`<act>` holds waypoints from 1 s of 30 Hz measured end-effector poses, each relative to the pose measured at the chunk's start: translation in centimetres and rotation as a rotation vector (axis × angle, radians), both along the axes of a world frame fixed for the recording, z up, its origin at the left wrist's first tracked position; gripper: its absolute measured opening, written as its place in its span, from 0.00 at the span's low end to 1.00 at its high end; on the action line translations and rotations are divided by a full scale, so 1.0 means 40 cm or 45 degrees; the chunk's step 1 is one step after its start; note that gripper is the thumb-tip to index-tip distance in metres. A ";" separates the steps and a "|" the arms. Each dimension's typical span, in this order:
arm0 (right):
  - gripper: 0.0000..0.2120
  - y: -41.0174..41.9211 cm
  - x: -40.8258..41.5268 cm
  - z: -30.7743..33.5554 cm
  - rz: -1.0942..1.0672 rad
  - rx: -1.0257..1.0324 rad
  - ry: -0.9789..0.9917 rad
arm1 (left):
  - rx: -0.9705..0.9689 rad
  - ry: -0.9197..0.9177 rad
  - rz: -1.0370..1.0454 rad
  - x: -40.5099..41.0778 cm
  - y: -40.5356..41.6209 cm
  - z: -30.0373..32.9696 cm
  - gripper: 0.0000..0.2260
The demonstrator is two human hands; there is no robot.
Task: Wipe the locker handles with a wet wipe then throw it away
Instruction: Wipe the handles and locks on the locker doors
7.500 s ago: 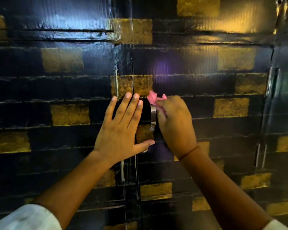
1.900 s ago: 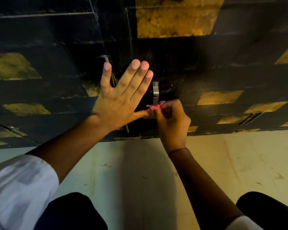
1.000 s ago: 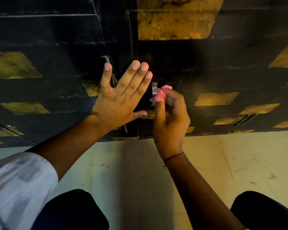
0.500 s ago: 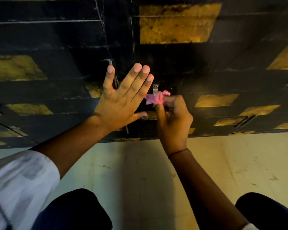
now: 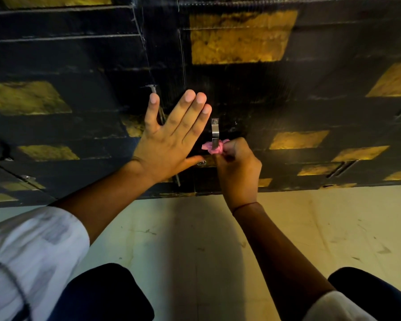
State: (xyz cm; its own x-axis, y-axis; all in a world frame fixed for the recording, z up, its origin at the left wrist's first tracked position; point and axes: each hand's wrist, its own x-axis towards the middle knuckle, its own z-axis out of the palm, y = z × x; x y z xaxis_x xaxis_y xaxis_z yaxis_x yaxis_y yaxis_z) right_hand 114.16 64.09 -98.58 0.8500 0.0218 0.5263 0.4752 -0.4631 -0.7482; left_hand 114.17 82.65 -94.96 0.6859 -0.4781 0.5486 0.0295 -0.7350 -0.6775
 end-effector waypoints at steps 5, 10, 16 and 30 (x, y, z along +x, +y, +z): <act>0.04 0.001 -0.010 -0.009 -0.056 0.099 0.040 | -0.029 0.050 0.011 -0.011 -0.003 0.012 0.53; 0.06 0.000 -0.014 0.034 -0.110 0.093 -0.137 | -0.040 0.090 0.026 -0.030 -0.015 0.017 0.53; 0.10 -0.028 -0.002 0.043 -0.123 -0.239 -0.206 | -0.089 0.112 -0.060 -0.039 -0.031 0.008 0.46; 0.05 -0.033 0.035 0.061 -0.197 -0.251 -0.440 | -0.005 0.125 -0.053 -0.034 -0.029 0.018 0.44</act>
